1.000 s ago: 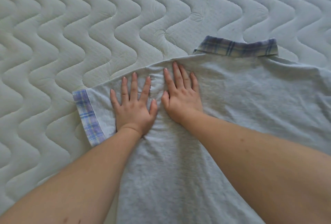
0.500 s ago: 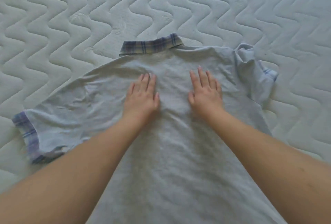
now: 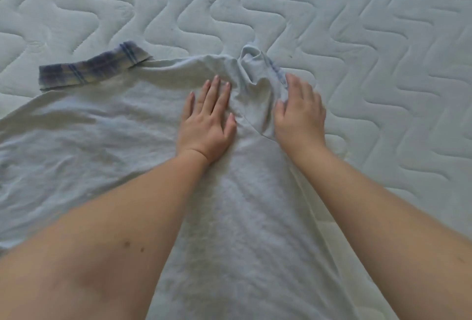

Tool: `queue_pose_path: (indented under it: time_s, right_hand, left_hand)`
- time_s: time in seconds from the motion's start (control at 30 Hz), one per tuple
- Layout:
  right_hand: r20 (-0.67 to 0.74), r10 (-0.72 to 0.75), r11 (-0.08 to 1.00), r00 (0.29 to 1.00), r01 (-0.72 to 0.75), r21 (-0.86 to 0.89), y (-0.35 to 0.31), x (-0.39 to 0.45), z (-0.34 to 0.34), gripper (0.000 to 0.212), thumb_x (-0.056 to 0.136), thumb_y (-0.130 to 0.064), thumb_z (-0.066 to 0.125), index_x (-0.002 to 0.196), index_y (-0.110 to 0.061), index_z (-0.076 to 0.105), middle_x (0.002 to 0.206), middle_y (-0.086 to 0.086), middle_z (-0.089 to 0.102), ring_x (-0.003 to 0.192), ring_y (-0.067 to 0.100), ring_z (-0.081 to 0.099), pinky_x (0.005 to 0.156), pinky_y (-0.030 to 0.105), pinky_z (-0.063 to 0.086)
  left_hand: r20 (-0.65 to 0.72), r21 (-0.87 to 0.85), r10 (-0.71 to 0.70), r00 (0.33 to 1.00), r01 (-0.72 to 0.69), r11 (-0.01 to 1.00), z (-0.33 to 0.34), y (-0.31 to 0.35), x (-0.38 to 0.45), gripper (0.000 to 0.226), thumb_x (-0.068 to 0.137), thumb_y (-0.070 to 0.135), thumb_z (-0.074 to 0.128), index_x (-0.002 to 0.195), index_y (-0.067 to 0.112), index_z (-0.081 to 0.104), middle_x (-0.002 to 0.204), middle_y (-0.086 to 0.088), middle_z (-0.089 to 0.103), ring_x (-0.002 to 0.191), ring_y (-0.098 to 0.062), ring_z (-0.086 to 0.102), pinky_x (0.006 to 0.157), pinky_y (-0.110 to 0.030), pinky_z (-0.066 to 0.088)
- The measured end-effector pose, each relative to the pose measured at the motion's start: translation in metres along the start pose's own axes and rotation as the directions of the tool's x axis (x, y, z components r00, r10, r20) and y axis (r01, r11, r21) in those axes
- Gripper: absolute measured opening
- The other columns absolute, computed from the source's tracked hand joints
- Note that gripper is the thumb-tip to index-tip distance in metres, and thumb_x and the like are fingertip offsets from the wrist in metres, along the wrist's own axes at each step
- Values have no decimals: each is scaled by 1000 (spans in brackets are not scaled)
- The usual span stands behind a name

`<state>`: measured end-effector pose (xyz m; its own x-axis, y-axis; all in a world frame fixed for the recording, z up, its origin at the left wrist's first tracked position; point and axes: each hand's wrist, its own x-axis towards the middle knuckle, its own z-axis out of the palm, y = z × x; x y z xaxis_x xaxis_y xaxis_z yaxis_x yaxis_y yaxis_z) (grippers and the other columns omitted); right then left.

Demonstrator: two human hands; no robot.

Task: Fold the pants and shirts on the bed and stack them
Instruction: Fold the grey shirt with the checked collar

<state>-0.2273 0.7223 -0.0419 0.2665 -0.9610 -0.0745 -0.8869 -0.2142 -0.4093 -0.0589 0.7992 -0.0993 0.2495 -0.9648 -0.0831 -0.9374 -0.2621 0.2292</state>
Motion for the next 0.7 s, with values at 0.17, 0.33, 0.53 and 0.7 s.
queue_pose_path:
  time_s: [0.17, 0.33, 0.53, 0.7]
  right_hand:
    - [94, 239, 969, 966, -244, 43, -2, 31, -2, 61, 94, -45, 55, 147, -20, 36, 144, 10, 42, 131, 30, 37, 103, 37, 29]
    - [267, 283, 949, 921, -309, 63, 7, 50, -8, 28, 90, -42, 61, 102, -18, 52, 104, 10, 63, 92, 32, 55, 71, 35, 35]
    - [231, 460, 844, 857, -503, 187, 50, 16, -43, 33, 88, -37, 60, 68, -16, 45, 62, -2, 51, 57, 19, 44, 51, 36, 21]
    - [276, 458, 858, 845, -501, 111, 61, -11, -44, 31, 88, -44, 64, 92, -14, 58, 92, 6, 66, 88, 29, 58, 73, 37, 43]
  left_hand:
    - [37, 11, -7, 999, 7, 1000, 1, -3, 3, 70, 94, 47, 21, 159, 24, 5, 166, 3, 4, 153, -12, 2, 124, -43, 4]
    - [50, 53, -23, 998, 20, 998, 3, -3, 4, 72, 95, 46, 22, 158, 16, 7, 166, 0, 6, 152, -12, 0, 123, -45, 4]
    - [53, 52, -8, 999, 5, 999, 3, -4, 3, 72, 97, 48, 22, 158, 15, 2, 166, -4, 3, 153, -13, 0, 123, -45, 3]
    - [37, 56, 4, 999, -6, 998, 6, -6, 3, 73, 96, 48, 25, 159, 16, 8, 166, -6, 9, 153, -16, 4, 123, -45, 4]
